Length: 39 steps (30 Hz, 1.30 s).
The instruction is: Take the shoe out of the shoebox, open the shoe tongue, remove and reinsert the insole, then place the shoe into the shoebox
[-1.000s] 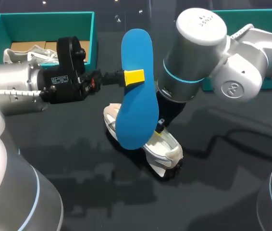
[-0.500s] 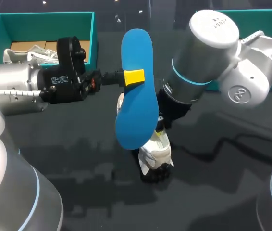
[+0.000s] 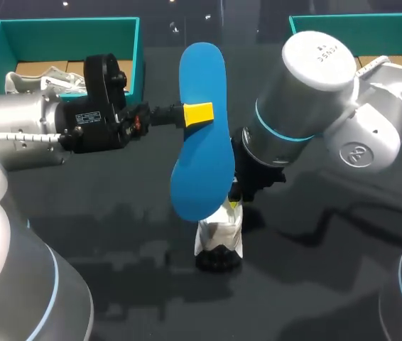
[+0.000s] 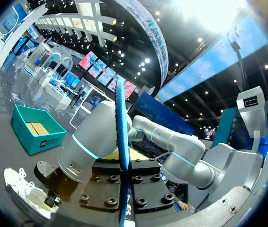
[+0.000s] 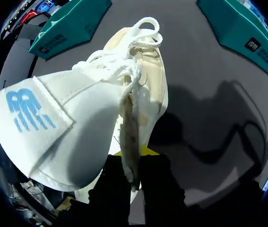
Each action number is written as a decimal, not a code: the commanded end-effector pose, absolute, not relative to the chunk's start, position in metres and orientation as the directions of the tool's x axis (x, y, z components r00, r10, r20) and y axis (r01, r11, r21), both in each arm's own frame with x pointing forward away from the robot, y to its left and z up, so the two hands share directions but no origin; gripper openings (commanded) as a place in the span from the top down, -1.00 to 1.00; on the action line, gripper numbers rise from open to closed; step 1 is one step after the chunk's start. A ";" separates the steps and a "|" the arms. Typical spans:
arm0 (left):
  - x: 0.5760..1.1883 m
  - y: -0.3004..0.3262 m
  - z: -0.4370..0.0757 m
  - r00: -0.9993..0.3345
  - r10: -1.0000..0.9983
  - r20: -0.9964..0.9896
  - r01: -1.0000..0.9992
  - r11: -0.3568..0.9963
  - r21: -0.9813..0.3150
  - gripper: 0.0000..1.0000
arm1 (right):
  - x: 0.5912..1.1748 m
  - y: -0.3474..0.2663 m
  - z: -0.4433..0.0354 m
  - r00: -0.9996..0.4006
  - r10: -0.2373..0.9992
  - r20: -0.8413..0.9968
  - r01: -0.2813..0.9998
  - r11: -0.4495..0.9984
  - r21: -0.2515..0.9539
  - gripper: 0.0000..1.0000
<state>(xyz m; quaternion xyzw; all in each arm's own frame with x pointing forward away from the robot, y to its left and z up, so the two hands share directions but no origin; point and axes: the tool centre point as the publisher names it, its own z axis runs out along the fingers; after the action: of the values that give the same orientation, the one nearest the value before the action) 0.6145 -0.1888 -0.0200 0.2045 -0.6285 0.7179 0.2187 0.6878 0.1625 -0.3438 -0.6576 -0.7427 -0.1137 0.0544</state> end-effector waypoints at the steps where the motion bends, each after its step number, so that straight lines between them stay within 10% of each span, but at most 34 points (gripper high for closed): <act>1: 0.615 -0.191 -0.021 -0.821 0.058 0.568 -0.571 -0.116 -0.813 1.00 | 0.691 0.161 -0.355 -0.135 0.959 0.248 0.989 0.115 0.094 1.00; 39: 0.615 -0.191 -0.021 -0.821 0.058 0.568 -0.571 -0.116 -0.813 1.00 | 0.698 0.160 -0.388 -0.101 0.964 0.247 0.994 0.087 0.068 1.00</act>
<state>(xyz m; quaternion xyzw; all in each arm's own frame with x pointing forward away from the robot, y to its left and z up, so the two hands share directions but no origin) 0.6145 -0.1888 -0.0200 0.2045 -0.6284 0.7179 0.2187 0.6991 0.1596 -0.3829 -0.6667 -0.7346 -0.1066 0.0680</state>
